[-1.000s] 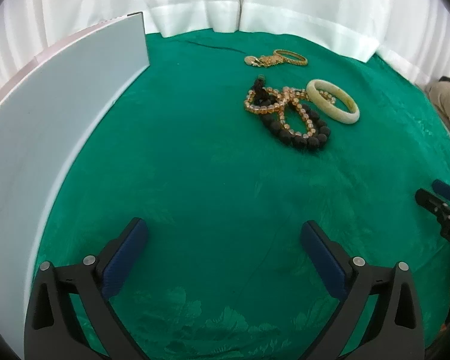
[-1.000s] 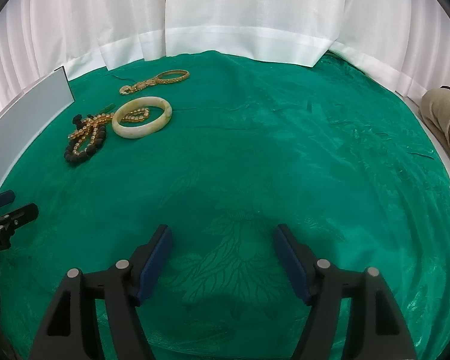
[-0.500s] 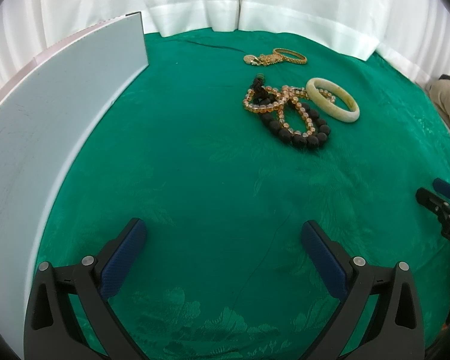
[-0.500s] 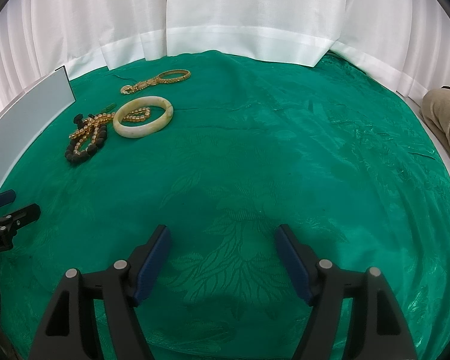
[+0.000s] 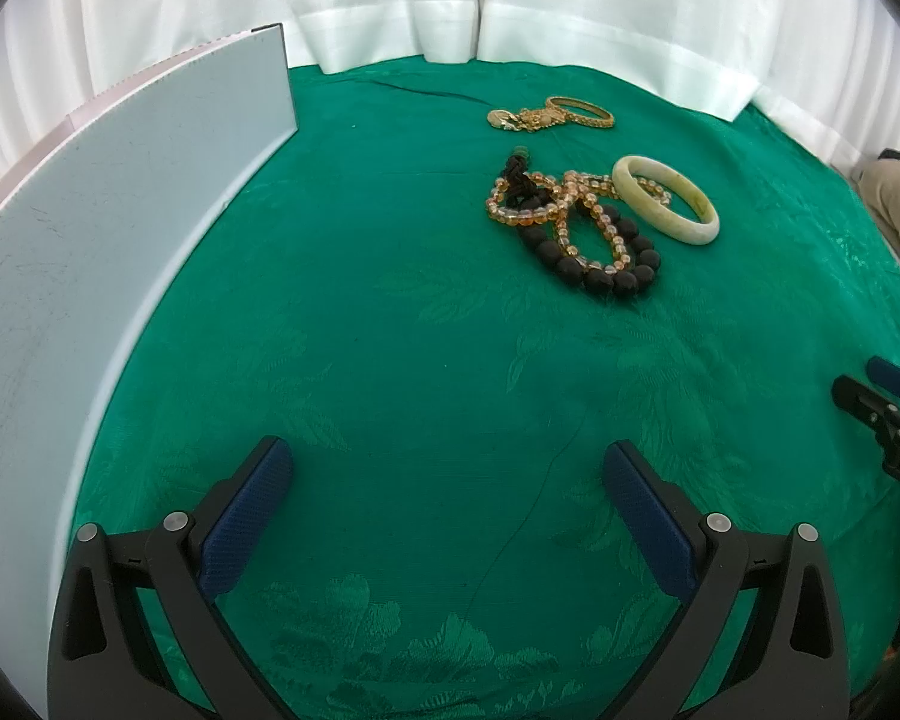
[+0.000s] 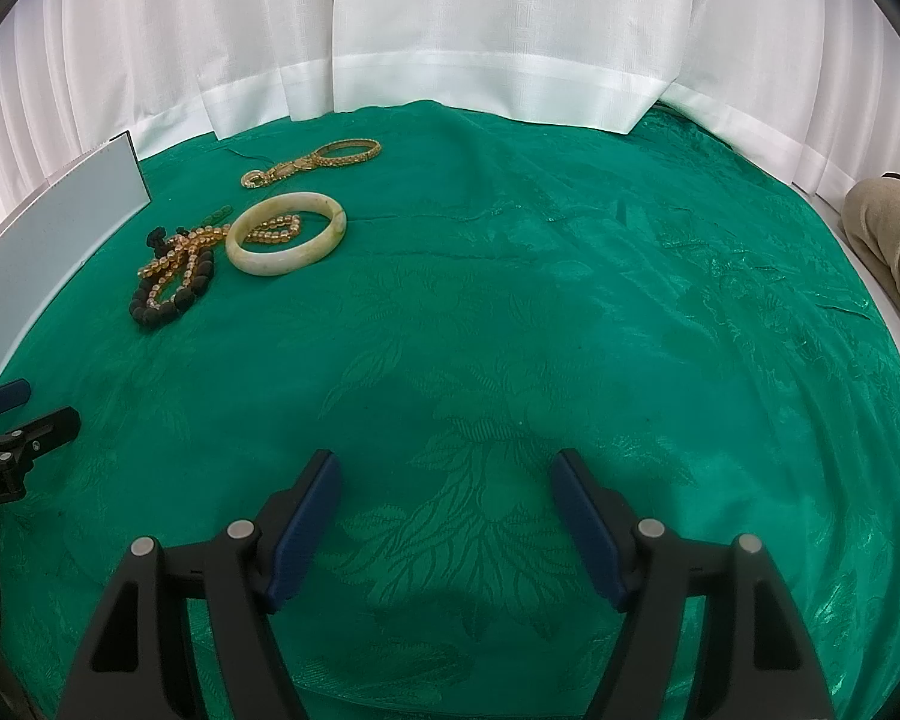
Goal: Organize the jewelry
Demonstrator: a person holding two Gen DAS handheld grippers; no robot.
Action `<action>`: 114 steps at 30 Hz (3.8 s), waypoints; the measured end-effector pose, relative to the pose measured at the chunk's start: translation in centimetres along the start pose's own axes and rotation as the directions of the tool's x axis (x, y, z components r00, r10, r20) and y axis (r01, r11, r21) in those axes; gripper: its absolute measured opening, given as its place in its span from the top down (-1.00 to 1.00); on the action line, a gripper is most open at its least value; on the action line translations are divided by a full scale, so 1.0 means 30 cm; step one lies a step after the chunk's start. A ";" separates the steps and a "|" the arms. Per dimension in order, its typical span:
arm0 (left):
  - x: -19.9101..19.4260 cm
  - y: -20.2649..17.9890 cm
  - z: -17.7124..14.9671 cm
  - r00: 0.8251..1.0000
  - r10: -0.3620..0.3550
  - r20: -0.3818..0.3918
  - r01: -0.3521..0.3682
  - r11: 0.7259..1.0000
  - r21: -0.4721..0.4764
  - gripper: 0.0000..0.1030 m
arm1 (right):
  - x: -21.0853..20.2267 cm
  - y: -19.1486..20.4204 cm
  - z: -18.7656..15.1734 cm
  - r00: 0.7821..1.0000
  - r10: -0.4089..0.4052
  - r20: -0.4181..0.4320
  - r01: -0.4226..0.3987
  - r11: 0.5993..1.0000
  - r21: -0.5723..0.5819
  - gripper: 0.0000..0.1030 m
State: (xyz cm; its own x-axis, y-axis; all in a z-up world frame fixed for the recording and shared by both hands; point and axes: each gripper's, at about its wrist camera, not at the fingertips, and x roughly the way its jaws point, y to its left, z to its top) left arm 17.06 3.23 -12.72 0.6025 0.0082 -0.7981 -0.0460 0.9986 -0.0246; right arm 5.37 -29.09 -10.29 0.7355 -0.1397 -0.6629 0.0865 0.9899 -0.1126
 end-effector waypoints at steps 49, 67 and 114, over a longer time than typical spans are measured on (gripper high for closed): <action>0.216 -0.158 0.353 0.997 -0.046 -0.057 0.053 0.990 0.128 0.43 | 0.002 0.007 0.000 1.000 0.005 -0.002 -0.005 1.000 0.002 -0.48; -0.207 -0.091 0.450 0.949 -0.303 0.083 0.303 0.953 0.018 0.90 | 0.001 0.007 0.000 1.000 0.007 -0.002 -0.007 1.000 0.005 -0.48; -0.557 0.228 0.328 0.919 -0.333 0.209 0.364 0.922 -0.130 0.90 | 0.206 0.255 0.522 0.908 0.336 -0.249 -0.328 0.942 0.075 0.13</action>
State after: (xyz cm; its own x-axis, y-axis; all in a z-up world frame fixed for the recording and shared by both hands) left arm 14.53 10.45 6.38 0.7361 -0.3140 -0.5996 0.0726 0.9174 -0.3914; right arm 21.10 -21.97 -3.64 0.5295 0.1994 -0.8245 -0.1092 0.9799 0.1669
